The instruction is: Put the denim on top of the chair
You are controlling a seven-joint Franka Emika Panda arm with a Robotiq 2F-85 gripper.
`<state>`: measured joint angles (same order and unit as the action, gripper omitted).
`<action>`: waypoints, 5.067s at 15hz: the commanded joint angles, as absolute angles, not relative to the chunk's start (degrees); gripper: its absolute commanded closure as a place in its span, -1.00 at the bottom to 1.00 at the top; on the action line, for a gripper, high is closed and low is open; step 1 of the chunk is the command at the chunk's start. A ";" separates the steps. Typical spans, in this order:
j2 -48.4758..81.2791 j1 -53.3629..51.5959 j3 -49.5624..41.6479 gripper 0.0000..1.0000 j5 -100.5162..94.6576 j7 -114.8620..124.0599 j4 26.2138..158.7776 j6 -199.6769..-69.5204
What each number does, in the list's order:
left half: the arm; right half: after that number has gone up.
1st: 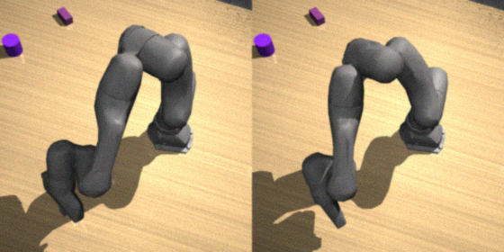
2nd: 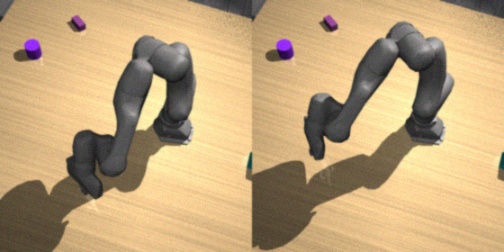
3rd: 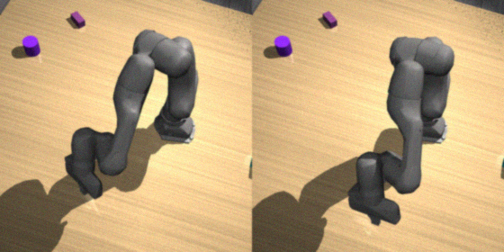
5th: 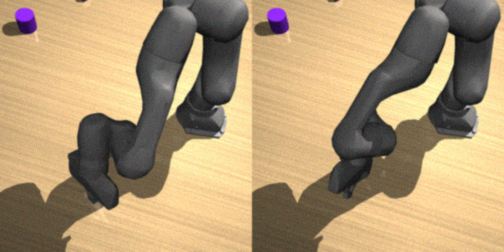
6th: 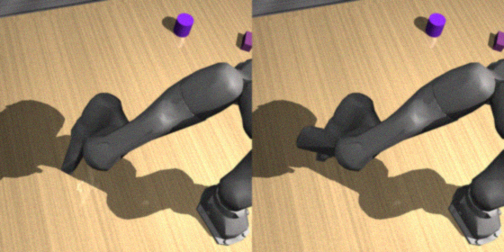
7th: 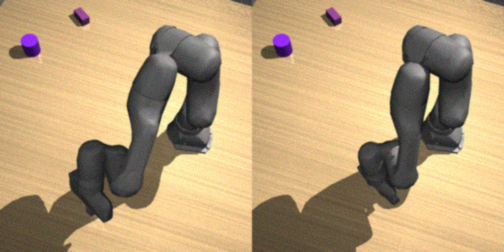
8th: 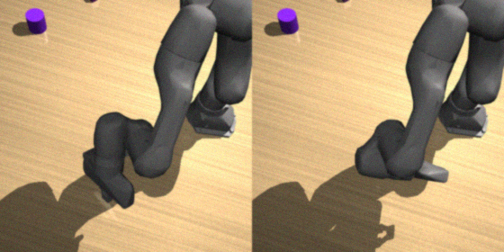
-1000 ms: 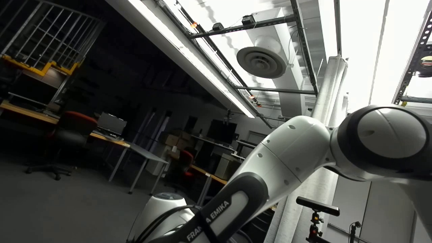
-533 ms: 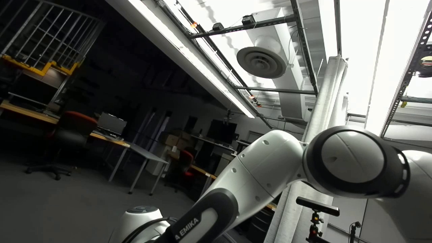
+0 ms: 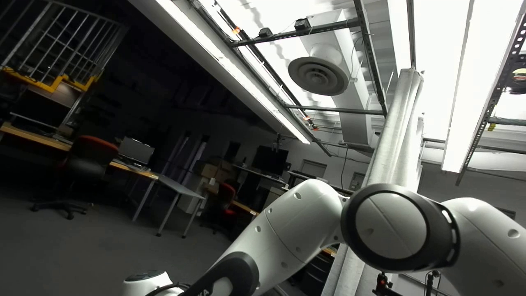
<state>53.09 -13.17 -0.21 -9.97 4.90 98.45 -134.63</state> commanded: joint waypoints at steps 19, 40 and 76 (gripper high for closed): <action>47.94 -11.06 0.46 0.95 -9.02 4.44 99.75 -140.15; 13.76 1.21 -0.21 0.95 0.37 -0.20 91.44 -123.54; 28.92 32.86 -6.32 0.95 20.86 7.22 30.53 -91.35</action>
